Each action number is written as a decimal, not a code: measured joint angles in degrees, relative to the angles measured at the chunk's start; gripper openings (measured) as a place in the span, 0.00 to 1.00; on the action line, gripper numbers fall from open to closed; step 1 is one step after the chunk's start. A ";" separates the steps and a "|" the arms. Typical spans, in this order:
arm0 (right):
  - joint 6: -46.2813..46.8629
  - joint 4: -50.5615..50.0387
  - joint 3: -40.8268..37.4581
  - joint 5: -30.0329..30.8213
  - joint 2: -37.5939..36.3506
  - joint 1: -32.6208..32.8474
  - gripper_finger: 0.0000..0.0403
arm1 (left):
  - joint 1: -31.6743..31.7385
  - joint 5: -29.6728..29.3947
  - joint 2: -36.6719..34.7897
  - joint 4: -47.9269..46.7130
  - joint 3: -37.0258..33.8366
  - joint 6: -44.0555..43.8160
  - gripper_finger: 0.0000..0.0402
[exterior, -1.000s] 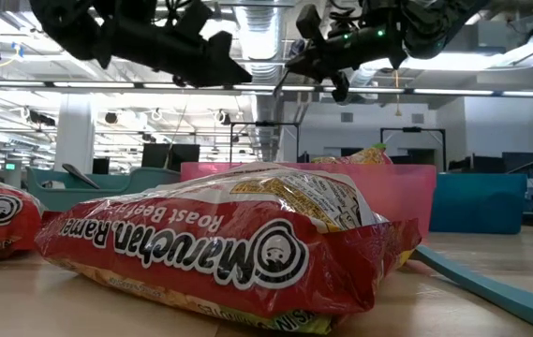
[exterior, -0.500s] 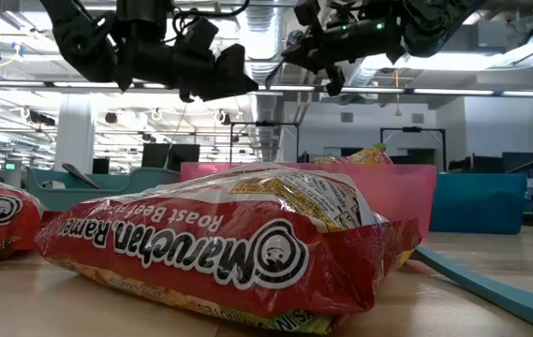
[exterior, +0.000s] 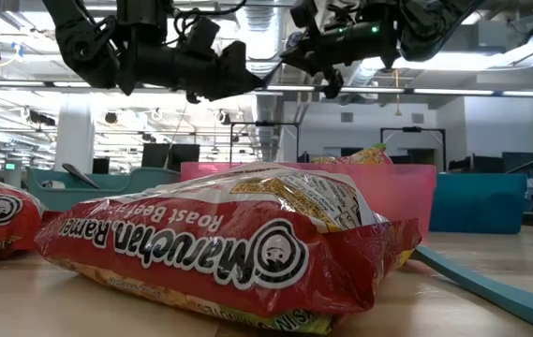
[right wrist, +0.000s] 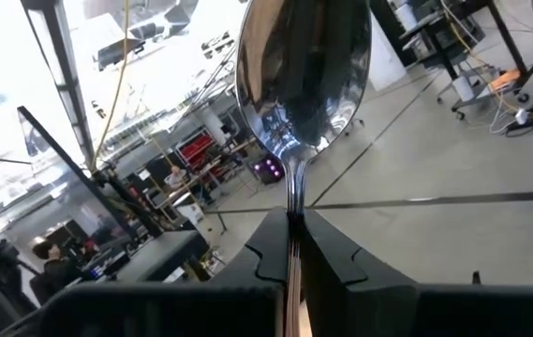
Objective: Pick & Place Food Item
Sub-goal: Put the silver spoon into the green bin
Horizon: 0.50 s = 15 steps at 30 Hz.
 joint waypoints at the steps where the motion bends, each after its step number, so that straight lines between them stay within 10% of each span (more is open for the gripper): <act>1: 0.27 -0.05 0.00 0.00 0.00 0.02 0.01 | 0.00 0.02 0.00 0.94 0.00 0.00 0.38; 15: 2.94 -0.11 -0.02 0.73 0.00 0.89 0.03 | 0.00 0.04 0.00 2.52 1.67 -0.01 0.38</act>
